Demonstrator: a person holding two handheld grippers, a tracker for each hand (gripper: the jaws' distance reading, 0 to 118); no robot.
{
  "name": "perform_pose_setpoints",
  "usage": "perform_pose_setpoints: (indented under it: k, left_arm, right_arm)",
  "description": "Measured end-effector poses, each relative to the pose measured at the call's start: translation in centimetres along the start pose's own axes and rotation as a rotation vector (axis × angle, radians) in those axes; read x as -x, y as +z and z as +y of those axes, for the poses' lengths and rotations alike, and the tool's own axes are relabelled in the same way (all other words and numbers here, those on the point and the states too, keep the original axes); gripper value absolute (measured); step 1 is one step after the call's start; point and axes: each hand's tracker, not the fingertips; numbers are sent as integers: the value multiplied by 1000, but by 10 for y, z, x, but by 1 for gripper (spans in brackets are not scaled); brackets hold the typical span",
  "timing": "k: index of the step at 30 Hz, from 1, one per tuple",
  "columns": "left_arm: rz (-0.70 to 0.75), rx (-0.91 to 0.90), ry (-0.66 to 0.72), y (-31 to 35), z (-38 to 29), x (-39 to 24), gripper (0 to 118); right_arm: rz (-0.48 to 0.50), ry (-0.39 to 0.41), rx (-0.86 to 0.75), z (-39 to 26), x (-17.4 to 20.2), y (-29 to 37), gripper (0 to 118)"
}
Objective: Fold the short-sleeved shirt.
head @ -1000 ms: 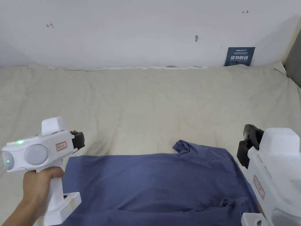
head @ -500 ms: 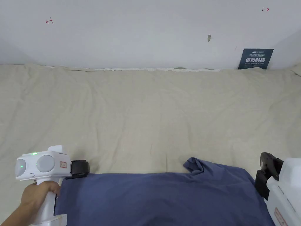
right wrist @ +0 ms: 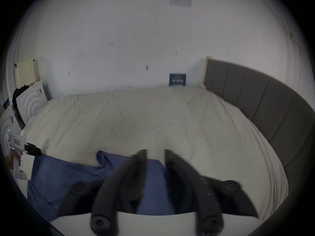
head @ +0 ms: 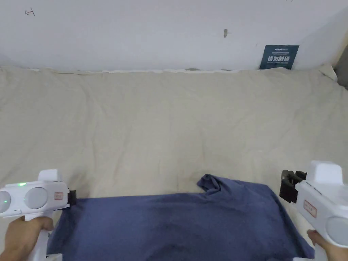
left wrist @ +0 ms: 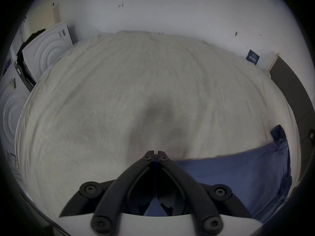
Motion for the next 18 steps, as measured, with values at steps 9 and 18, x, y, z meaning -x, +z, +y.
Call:
perform_pose_setpoints:
  k: [9, 18]
  left_arm:
    - [-131, -123, 104, 63, -3, 10, 2]
    - [-128, -122, 98, 73, -13, 17, 2]
  right_arm:
    - [9, -6, 311, -4, -9, -124, 93]
    - [54, 54, 361, -27, 12, -129, 5]
